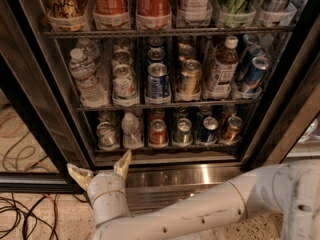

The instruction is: Pick 7up can from bottom shelf of fridge

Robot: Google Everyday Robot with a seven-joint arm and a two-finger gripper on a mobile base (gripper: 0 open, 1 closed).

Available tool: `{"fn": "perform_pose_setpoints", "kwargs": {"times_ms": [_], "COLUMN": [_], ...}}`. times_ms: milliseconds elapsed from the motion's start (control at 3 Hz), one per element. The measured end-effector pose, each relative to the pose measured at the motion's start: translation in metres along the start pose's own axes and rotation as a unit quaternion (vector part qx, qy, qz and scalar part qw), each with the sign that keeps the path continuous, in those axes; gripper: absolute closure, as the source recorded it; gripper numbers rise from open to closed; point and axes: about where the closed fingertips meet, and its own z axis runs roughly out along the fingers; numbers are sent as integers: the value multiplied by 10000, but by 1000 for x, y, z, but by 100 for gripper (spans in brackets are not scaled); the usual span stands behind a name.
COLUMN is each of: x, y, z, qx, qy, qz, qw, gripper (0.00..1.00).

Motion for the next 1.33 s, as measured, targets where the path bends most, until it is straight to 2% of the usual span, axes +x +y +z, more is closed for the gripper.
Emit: {"fn": "perform_pose_setpoints", "kwargs": {"times_ms": [333,667,1000,1333], "x": [17,33,33,38], "y": [3,-5,-5,-1], "z": [20,38,38,38], "qx": [158,346,351,359], "qy": [-44,83,87,35], "qz": [-209,-434,-442,-280], "qw": [9996,9984,9984,9990], "gripper": [0,0,0,16]}}
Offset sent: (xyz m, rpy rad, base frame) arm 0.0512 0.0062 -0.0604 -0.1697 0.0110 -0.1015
